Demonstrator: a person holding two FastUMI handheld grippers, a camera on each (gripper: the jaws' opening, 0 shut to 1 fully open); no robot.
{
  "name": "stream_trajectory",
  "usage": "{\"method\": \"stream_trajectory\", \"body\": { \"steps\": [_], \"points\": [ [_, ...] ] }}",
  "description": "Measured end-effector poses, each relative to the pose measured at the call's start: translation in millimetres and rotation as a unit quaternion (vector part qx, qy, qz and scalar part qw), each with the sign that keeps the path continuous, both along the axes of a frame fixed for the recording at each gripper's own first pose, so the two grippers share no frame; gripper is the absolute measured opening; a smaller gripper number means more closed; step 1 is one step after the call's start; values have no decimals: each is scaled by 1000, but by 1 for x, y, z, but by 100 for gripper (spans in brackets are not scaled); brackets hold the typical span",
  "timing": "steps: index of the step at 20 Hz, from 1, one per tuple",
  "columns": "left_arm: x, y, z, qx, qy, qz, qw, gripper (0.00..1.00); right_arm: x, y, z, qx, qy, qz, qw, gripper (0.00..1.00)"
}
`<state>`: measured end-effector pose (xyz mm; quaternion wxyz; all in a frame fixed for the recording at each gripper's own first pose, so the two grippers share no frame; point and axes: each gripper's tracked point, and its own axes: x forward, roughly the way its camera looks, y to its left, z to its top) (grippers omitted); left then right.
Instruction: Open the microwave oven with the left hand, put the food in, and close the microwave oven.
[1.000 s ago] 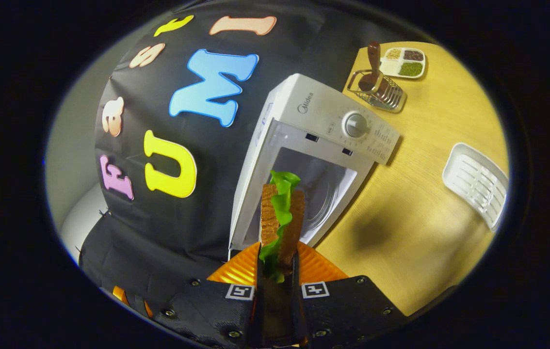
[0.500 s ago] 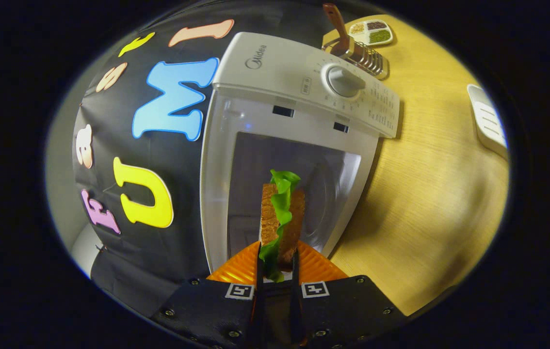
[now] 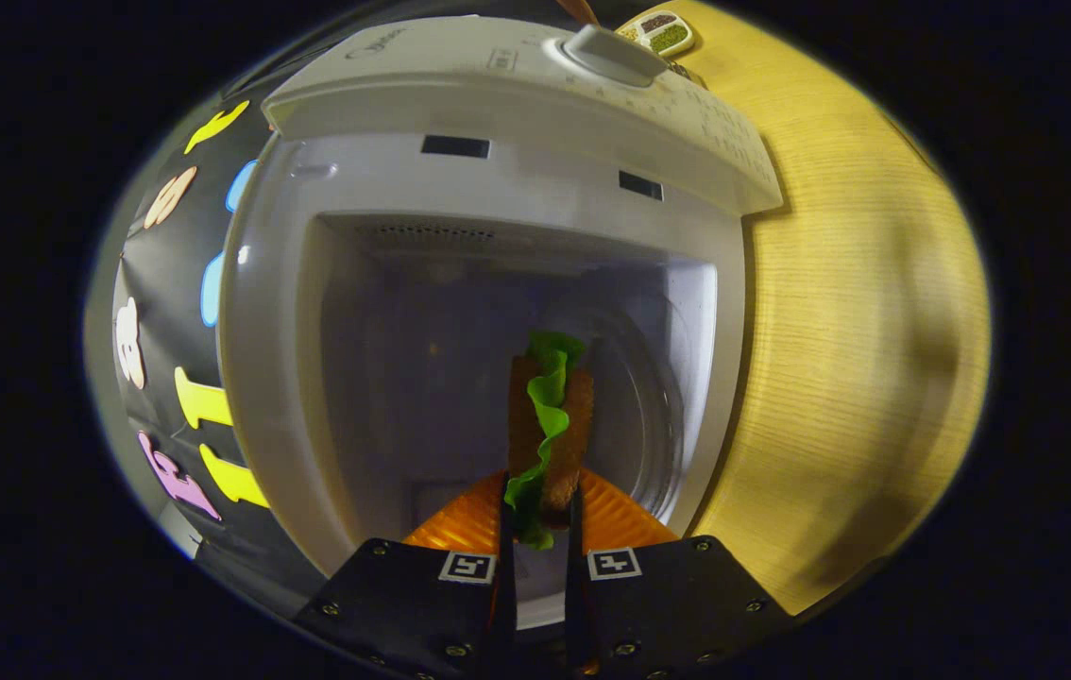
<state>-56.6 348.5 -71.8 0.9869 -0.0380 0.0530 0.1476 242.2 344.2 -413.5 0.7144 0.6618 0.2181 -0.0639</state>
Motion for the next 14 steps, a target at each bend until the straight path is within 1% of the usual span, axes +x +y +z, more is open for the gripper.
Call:
{"method": "stream_trajectory", "body": {
  "steps": [1,3,4,7,8,9,10,11,12,13,14],
  "points": [
    [-1,4,-3,0,5,4,1000,96,5,0,-8,-5,9,-9,1000,21],
    [0,10,-9,-1,14,14,1000,96,15,3,-12,14,10,-34,999,21],
    [0,13,-12,-1,17,19,1000,94,18,4,-15,20,13,-44,999,21],
    [1,13,-9,0,17,18,1000,94,23,10,-29,21,35,-45,998,21],
    [3,13,-8,4,16,16,1000,94,20,13,-31,17,43,-37,998,24],
    [6,14,-6,9,14,16,1000,96,17,14,-35,4,55,-29,998,28],
    [10,14,-6,7,12,13,1000,94,14,13,-35,-1,57,-23,998,42],
    [11,14,-5,4,9,9,1000,94,12,15,-33,-2,61,-17,998,46],
    [13,13,-6,1,6,5,1000,96,10,14,-29,-3,62,-11,998,55],
    [14,11,-8,-2,4,1,1000,94,9,14,-24,-8,57,-1,998,59],
    [15,10,-7,-5,3,-3,1000,96,7,14,-19,-19,54,10,998,72]
  ]
}}
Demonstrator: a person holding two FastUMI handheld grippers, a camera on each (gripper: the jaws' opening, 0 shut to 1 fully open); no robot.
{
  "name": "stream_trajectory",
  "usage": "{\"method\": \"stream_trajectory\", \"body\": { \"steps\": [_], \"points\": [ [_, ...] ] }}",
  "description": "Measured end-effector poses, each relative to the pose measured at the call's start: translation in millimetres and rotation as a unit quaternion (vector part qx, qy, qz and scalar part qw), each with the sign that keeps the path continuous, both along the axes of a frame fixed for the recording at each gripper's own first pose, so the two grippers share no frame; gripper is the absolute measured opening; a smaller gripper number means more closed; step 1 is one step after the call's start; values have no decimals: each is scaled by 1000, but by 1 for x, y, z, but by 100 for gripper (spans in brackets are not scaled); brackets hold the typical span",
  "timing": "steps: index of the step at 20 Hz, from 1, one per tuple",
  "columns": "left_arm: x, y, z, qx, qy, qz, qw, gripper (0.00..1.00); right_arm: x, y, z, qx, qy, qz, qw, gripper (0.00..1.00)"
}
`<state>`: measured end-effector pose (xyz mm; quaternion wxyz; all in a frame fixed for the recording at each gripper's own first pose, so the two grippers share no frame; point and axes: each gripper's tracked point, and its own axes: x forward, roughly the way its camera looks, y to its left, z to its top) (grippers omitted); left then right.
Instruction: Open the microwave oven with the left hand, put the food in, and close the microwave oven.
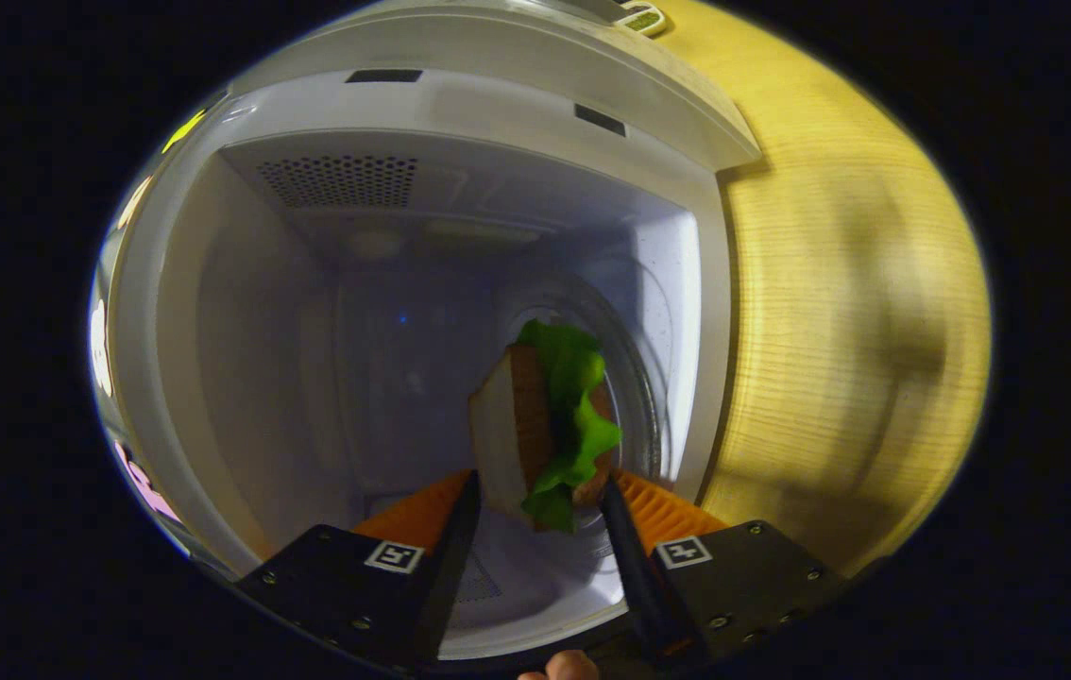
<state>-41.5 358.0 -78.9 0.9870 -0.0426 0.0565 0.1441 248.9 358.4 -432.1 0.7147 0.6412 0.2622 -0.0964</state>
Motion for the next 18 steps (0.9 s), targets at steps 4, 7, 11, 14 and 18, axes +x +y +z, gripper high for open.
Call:
{"method": "stream_trajectory", "body": {
  "steps": [4,7,11,14,18],
  "points": [
    [4,-7,-2,7,-4,-17,1000,94,-23,-9,12,-66,-7,40,997,97],
    [7,-14,-1,23,-5,-33,999,94,-52,-22,17,-121,-12,83,989,97],
    [15,-28,-4,22,-13,-58,998,96,-94,-50,36,-251,-34,159,954,97],
    [23,-47,-13,14,-12,-77,997,96,-124,-72,58,-375,-61,230,896,97],
    [27,-63,-18,8,-12,-95,995,96,-154,-104,115,-485,-128,247,829,97]
  ]
}}
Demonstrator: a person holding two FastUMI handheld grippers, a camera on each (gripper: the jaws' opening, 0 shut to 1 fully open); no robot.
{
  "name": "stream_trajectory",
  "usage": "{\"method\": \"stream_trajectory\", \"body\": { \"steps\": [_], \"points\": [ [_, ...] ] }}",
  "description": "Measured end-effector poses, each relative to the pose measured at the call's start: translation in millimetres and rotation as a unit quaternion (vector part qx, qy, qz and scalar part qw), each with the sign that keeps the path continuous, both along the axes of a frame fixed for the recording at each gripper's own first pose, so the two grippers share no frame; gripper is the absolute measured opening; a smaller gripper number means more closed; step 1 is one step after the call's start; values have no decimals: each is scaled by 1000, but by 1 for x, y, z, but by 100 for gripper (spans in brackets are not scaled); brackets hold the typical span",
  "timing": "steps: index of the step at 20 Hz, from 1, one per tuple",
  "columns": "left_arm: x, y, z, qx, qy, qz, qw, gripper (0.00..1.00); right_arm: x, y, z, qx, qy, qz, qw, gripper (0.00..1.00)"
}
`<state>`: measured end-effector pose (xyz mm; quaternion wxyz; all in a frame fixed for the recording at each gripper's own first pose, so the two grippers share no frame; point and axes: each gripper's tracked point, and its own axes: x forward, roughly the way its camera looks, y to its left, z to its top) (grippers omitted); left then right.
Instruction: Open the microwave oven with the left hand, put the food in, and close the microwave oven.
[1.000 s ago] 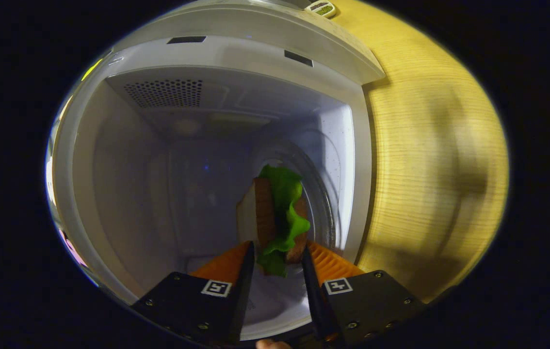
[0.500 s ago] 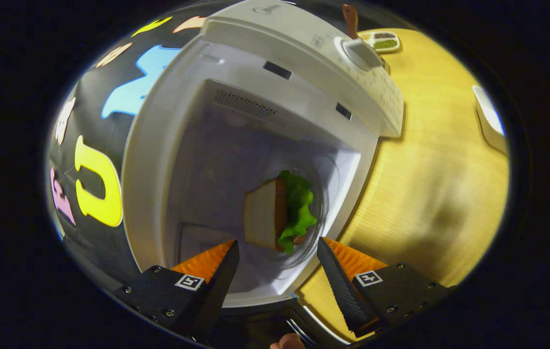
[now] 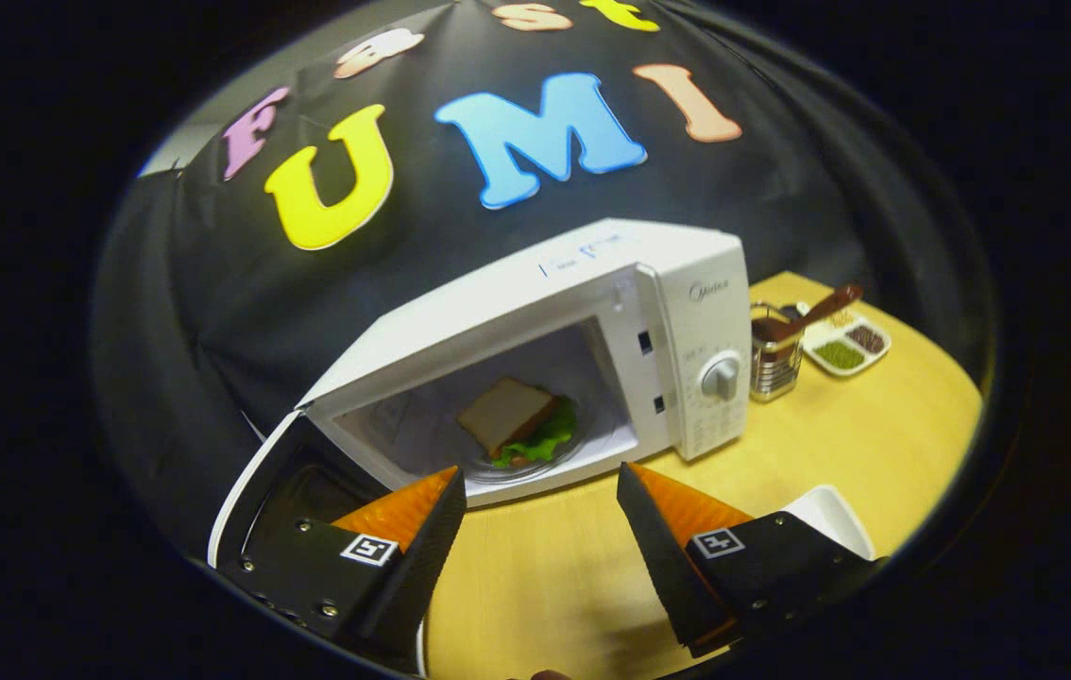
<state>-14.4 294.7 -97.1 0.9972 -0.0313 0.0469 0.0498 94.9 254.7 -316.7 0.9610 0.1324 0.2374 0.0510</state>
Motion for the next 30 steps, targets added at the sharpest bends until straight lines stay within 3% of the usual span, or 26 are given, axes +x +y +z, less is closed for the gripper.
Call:
{"method": "stream_trajectory", "body": {
  "steps": [4,9,12,15,22,27,28,30],
  "points": [
    [-8,-16,-3,4,4,-12,1000,96,-33,-30,67,-66,-76,17,995,97],
    [-8,-33,-2,3,4,-28,1000,94,-59,-56,140,-77,-124,4,989,97],
    [-11,-43,-2,4,6,-39,999,96,-74,-61,199,-114,-182,10,977,96],
    [-16,-51,-2,9,8,-50,999,96,-89,-59,245,-116,-222,10,968,96],
    [-41,-53,5,14,5,-76,997,94,-102,-52,267,-111,-238,13,965,96],
    [-74,-33,-27,40,55,-84,994,10,-100,-44,261,-107,-224,19,969,96],
    [-85,-33,-36,27,72,-99,992,7,-99,-40,260,-108,-222,23,969,96],
    [-104,-11,-59,24,102,-82,991,7,-97,-35,255,-107,-216,30,970,96]
  ]
}}
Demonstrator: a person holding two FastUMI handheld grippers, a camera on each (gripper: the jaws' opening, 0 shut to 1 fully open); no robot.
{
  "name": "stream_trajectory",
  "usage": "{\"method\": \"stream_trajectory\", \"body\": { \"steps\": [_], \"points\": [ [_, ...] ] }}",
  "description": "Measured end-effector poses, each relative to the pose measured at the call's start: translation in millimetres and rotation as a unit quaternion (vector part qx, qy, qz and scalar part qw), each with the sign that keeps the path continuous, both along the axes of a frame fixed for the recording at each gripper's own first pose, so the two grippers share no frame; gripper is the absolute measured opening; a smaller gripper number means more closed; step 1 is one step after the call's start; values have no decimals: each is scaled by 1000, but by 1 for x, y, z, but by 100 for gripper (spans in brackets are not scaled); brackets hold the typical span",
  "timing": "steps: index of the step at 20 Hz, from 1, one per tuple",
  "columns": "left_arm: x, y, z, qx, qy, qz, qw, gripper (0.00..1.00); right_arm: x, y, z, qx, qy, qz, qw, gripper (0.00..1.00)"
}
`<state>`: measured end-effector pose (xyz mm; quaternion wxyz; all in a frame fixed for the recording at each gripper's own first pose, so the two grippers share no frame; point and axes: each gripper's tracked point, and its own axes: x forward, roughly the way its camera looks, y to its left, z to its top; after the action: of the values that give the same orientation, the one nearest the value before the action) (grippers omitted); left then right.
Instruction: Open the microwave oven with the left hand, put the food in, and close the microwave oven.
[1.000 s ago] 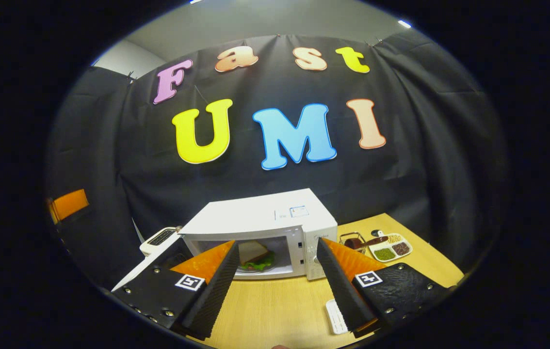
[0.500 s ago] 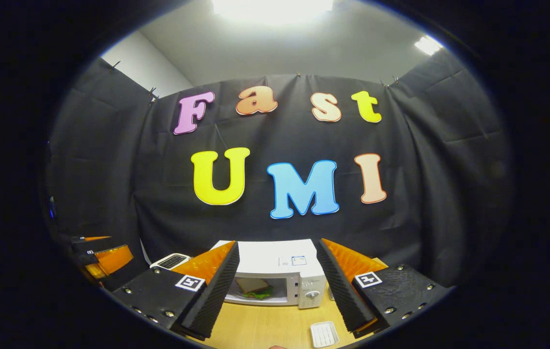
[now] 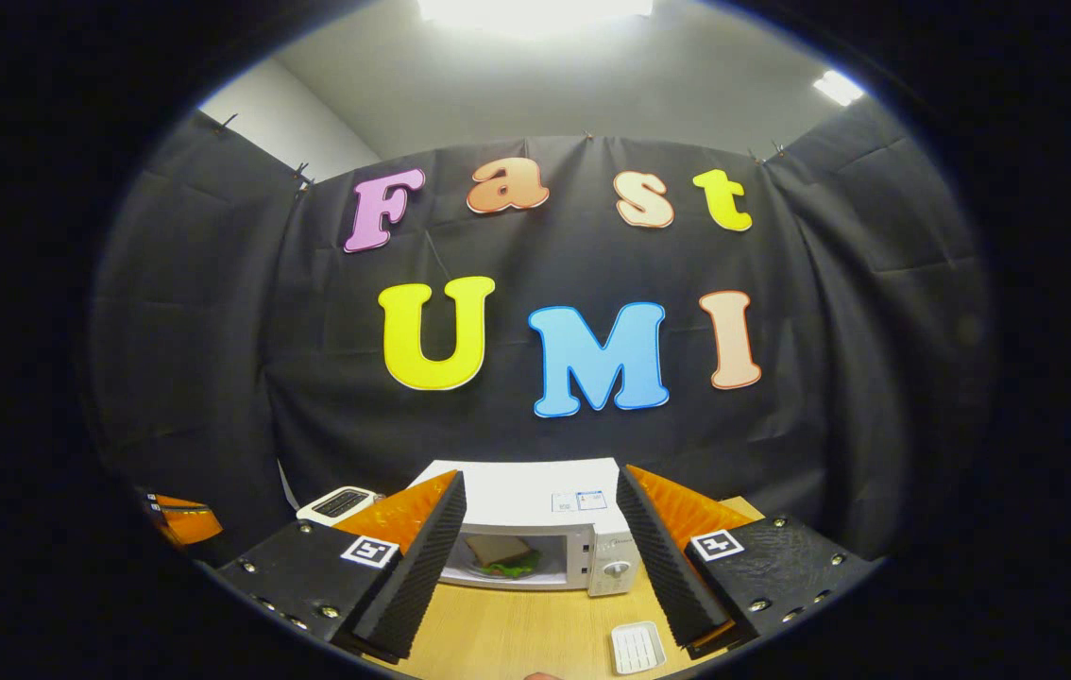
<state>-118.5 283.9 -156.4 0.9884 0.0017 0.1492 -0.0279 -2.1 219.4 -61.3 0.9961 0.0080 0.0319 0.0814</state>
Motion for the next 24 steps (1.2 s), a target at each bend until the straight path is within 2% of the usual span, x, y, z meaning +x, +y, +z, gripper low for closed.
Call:
{"method": "stream_trajectory", "body": {
  "steps": [3,5,8,11,17,24],
  "points": [
    [-25,34,-46,-10,51,34,998,7,1,4,-5,3,8,5,1000,96],
    [-39,30,-74,-39,84,28,995,7,3,6,-8,-1,13,6,1000,96],
    [-55,40,-110,-28,122,39,991,7,5,6,-11,-6,18,7,1000,96],
    [-64,31,-131,-25,147,28,988,7,5,5,-13,-8,20,8,1000,96],
    [-62,9,-137,-31,160,7,987,7,11,-7,-15,-10,21,7,1000,96],
    [-60,-39,-135,-41,166,-4,985,7,22,-47,-21,-6,28,-1,1000,96]
  ]
}}
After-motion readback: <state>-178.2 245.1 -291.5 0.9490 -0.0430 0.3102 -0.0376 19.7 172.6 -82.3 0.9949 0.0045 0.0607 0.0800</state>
